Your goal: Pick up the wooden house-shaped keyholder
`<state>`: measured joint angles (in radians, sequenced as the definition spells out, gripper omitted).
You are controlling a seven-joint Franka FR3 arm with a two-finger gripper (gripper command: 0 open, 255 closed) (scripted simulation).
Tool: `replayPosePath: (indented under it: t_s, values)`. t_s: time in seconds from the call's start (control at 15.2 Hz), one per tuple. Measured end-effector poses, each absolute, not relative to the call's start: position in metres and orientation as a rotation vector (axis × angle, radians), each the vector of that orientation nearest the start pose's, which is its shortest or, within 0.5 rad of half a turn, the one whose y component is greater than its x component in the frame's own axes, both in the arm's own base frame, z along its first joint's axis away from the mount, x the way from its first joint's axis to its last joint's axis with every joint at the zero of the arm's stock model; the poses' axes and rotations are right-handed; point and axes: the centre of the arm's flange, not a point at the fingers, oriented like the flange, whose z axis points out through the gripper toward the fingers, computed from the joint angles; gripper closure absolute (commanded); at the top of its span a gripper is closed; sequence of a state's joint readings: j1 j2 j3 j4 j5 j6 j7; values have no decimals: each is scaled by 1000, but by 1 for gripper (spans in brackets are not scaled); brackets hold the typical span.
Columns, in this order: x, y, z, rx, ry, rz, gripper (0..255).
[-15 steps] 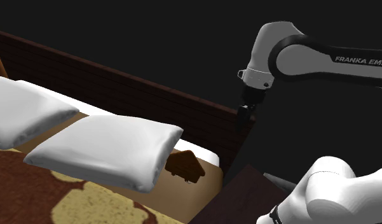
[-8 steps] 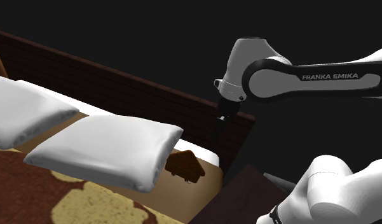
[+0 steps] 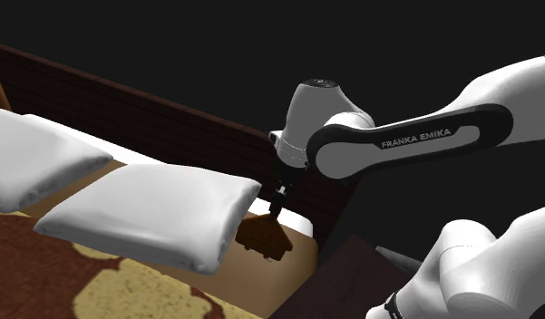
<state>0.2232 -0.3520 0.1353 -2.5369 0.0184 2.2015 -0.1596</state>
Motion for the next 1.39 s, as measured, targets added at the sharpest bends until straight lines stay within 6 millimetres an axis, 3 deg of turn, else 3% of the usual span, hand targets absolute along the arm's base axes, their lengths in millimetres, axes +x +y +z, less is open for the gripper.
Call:
replayPosePath:
  t_s: [0.53,0.59,1.39]
  values:
    - [398,156,357,-3068,-809,-39,0]
    - [399,156,355,-3068,-809,-39,255]
    - [399,157,359,-3068,-809,-39,255]
